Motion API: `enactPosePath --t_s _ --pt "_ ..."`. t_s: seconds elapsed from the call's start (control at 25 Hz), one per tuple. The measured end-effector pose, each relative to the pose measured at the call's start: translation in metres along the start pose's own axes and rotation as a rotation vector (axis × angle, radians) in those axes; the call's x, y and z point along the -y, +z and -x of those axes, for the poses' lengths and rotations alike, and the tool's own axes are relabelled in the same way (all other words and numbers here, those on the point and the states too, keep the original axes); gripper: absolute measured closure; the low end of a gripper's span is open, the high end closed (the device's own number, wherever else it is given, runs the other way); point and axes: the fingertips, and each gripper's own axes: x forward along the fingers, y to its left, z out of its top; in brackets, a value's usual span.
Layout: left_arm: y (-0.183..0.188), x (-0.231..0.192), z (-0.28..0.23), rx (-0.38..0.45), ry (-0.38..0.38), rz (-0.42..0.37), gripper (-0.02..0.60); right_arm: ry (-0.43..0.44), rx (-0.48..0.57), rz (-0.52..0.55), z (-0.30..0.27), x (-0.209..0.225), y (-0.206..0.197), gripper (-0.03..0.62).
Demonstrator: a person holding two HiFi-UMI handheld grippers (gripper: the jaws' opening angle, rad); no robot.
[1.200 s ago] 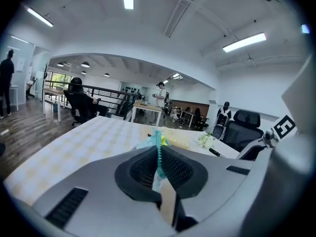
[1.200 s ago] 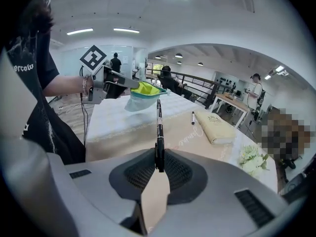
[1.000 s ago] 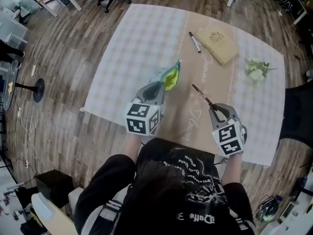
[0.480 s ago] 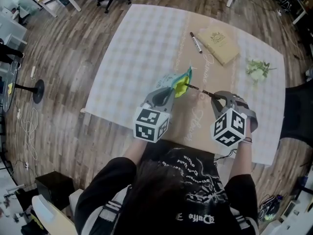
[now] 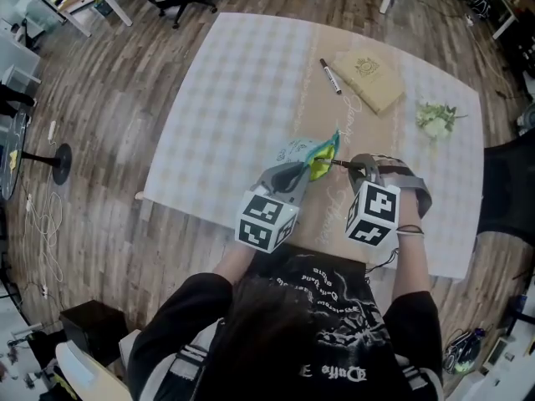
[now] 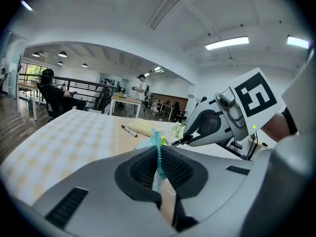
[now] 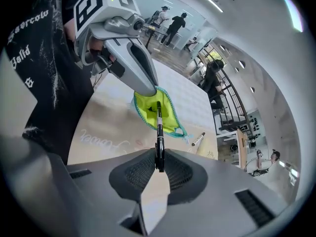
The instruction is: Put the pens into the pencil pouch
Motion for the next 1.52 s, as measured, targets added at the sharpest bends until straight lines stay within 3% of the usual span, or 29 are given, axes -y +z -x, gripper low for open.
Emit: enactPosePath --t_s 0.44,0.64,1.16,1.36,1.52 --pt "-0.005 0.019 -0.007 -0.011 -0.099 0.003 0.545 0.042 0.032 0.025 -0.013 -0.014 0.019 0.526" --pt "-0.017 0.015 -0.010 -0.059 -0.128 0.001 0.545 0.095 0.125 -0.025 -0.018 -0.018 0.037 0.526" --pt "-0.008 0.032 -0.007 -0.012 -0.260 0.062 0.545 0.181 0.224 -0.090 -0.027 -0.028 0.058 0.526" --pt "-0.007 0.024 -0.004 -0.002 -0.240 0.063 0.545 0.157 0.283 -0.130 -0.027 -0.022 0.067 0.518" --pt "-0.005 0.007 0.001 0.005 -0.188 0.095 0.545 0.169 0.356 -0.192 -0.022 -0.017 0.075 0.441"
